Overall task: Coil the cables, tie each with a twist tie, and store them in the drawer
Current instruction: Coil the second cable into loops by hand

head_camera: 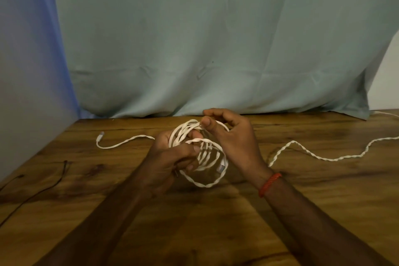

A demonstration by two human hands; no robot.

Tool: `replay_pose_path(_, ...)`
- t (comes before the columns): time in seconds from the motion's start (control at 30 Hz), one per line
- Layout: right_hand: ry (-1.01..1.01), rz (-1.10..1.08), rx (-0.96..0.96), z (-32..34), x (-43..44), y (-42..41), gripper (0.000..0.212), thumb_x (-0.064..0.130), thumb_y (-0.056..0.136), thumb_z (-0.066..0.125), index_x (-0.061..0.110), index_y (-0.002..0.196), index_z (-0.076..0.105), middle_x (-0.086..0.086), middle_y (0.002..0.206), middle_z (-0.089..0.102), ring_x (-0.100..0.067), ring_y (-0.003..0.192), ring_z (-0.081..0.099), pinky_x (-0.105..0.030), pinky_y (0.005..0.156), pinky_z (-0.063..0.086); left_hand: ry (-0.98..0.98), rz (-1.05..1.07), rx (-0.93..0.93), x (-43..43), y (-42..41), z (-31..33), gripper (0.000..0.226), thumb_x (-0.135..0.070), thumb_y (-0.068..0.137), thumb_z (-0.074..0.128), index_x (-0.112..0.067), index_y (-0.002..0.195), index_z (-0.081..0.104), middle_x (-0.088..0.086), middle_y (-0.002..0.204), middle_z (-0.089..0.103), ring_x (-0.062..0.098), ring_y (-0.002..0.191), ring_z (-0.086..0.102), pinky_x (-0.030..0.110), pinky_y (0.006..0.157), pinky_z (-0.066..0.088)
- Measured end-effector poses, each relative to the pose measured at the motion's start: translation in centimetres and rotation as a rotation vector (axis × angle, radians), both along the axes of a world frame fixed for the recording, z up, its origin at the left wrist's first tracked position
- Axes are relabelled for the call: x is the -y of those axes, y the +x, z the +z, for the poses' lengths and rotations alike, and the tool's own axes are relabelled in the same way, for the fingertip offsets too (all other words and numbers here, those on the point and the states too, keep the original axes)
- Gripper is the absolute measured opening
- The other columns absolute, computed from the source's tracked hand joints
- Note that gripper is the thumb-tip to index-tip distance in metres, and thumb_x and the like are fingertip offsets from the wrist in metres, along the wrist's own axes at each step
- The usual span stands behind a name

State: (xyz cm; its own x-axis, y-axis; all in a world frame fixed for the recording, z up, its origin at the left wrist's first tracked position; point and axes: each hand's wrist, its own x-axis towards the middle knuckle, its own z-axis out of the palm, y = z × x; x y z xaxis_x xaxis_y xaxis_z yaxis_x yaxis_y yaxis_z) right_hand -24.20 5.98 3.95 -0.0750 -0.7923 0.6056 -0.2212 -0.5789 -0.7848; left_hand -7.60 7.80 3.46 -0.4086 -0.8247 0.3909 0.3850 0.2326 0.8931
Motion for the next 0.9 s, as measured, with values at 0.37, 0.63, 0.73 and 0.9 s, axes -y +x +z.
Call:
replay_pose_path(0.37,0.178,0.276,-0.355,1.2,-0.2,-1.7,0.028,0.029,0.085,0.079,0.022,0.111,0.075,0.006,0.101,0.078,-0.012,0.095,0.074,-0.037,0.087,0.059,0.206,0.107,-0.198,1.7,0.5,-0.2,0.042,-0.004,0.079,0.056,-0.018,0.042,0.040,-0.006,0.037,0.024,0.006,0.030,0.022,0.026,0.044,0.029)
replay_pose_path(0.63,0.118,0.142,-0.340,-0.9,0.0,0.5,0.026,0.036,0.098,0.061,0.025,0.120,0.071,0.013,0.110,0.074,0.003,0.102,0.067,-0.025,0.090,0.054,0.437,-0.031,-0.313,3.1,1.0,-1.2,0.027,-0.017,0.077,0.055,-0.013,0.052,0.045,-0.002,0.043,0.033,0.010,0.037,0.031,0.021,0.044,0.036)
replay_pose_path(0.73,0.070,0.117,-0.276,-1.3,0.0,1.1,0.026,0.034,0.097,0.064,0.023,0.120,0.069,0.012,0.107,0.075,0.002,0.098,0.068,-0.020,0.083,0.053,0.398,0.056,-0.306,3.3,1.0,-1.3,0.024,-0.015,0.071,0.064,-0.011,0.061,0.043,-0.001,0.048,0.033,0.009,0.037,0.032,0.020,0.038,0.034)
replay_pose_path(0.9,-0.028,0.056,-0.437,-1.7,-0.1,1.0,0.028,0.036,0.098,0.063,0.025,0.123,0.057,0.010,0.097,0.073,-0.002,0.086,0.068,-0.023,0.073,0.053,0.310,0.269,-0.237,3.1,0.6,-1.3,0.032,-0.007,0.092,0.051,-0.011,0.062,0.039,-0.001,0.049,0.028,0.008,0.035,0.026,0.018,0.034,0.027)
